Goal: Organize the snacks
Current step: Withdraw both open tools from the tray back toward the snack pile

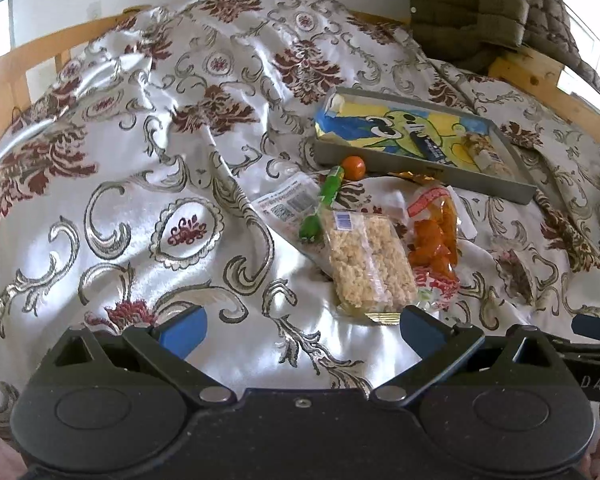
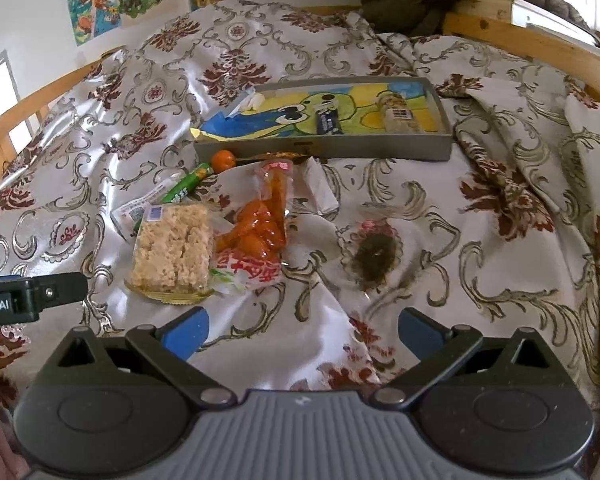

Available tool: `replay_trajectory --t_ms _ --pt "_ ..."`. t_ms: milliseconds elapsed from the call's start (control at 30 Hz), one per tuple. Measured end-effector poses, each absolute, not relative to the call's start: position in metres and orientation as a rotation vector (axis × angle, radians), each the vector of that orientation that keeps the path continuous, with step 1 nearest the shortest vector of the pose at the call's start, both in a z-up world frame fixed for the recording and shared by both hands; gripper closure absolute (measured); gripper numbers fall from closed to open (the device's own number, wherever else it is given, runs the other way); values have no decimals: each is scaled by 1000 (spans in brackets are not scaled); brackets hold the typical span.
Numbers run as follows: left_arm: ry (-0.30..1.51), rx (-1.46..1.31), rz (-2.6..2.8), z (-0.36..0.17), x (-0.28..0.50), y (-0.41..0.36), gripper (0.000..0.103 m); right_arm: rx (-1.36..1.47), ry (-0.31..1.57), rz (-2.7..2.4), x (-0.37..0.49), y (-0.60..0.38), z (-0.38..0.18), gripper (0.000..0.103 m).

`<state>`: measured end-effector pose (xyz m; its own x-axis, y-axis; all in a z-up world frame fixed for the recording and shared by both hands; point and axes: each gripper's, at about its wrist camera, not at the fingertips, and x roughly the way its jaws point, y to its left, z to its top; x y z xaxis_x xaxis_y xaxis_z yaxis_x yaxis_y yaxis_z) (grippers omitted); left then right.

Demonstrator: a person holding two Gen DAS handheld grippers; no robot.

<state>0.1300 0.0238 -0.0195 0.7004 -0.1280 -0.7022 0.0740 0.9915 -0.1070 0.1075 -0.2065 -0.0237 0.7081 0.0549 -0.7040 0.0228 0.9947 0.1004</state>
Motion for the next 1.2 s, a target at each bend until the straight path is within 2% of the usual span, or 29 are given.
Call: replay_trajectory --t_ms 300,700,1200 --pt "799 -92 -126 -24 144 23 1 45 786 42 119 -200 -26 0" --pt "724 123 -218 -25 172 -5 1 23 762 24 145 -209 -27 0" --pt "751 110 -224 -32 190 -6 1 -41 742 39 168 -206 -37 0"
